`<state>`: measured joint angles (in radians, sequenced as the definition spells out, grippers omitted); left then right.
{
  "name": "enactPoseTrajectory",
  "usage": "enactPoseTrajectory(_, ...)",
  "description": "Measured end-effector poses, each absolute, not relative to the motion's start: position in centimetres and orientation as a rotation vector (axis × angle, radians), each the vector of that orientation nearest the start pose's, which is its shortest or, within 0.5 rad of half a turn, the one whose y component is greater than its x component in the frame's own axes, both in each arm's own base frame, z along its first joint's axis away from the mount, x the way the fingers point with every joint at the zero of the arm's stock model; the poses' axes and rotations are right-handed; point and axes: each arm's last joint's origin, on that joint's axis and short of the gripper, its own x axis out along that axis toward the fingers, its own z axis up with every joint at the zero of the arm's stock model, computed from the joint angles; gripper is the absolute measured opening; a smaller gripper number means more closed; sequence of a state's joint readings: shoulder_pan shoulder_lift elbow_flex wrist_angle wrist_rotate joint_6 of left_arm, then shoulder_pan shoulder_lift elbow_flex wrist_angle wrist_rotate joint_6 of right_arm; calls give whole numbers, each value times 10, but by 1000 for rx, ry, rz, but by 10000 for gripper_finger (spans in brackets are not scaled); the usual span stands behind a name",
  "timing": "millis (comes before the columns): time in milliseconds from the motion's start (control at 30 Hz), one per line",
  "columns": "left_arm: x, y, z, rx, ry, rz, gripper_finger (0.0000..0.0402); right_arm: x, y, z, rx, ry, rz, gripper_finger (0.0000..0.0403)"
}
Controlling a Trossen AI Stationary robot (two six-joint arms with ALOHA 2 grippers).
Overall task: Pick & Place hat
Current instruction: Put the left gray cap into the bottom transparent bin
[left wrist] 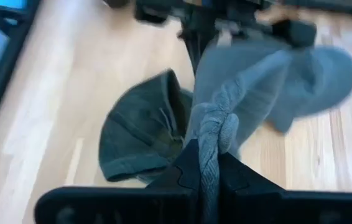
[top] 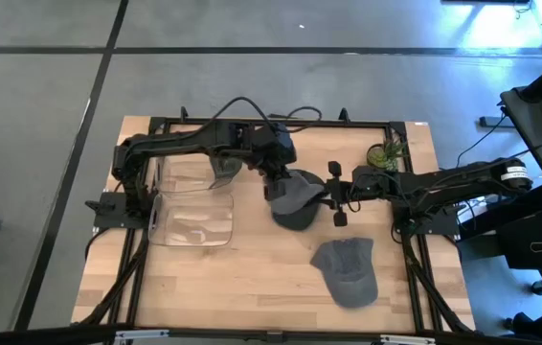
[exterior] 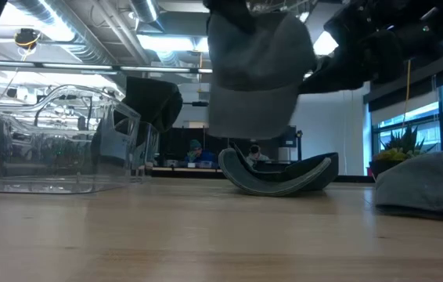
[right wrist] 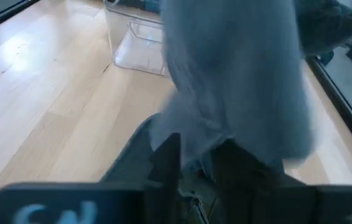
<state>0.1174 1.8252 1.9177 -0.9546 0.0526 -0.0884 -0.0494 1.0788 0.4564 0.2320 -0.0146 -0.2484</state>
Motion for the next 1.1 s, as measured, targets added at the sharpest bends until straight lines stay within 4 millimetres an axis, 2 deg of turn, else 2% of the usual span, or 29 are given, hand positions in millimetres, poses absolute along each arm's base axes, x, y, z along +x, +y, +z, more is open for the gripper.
enactPoseTrajectory(200, 366, 43, 387, -320, 845, 307, 4, 208, -16, 208, -268, 453, -204, 179)
enactPoseTrajectory(367, 342, 38, 410, -462, 754, 468, 4, 200, -20, 217, -267, 437, -358, 206)
enactPoseTrajectory(500, 311, 20, 434, -507, 650, 623, 4, 197, -22, 219, -265, 431, -446, 211)
enactPoseTrajectory(667, 278, -18, 452, -568, 514, 727, 4, 195, -23, 214, -261, 478, -474, 211)
enactPoseTrajectory(867, 259, -57, 447, -622, 469, 823, 4, 193, -24, 210, -216, 514, -497, 211)
enactPoseTrajectory(1100, 244, -88, 430, -781, 517, 919, 3, 192, -24, 209, -198, 521, -488, 211)
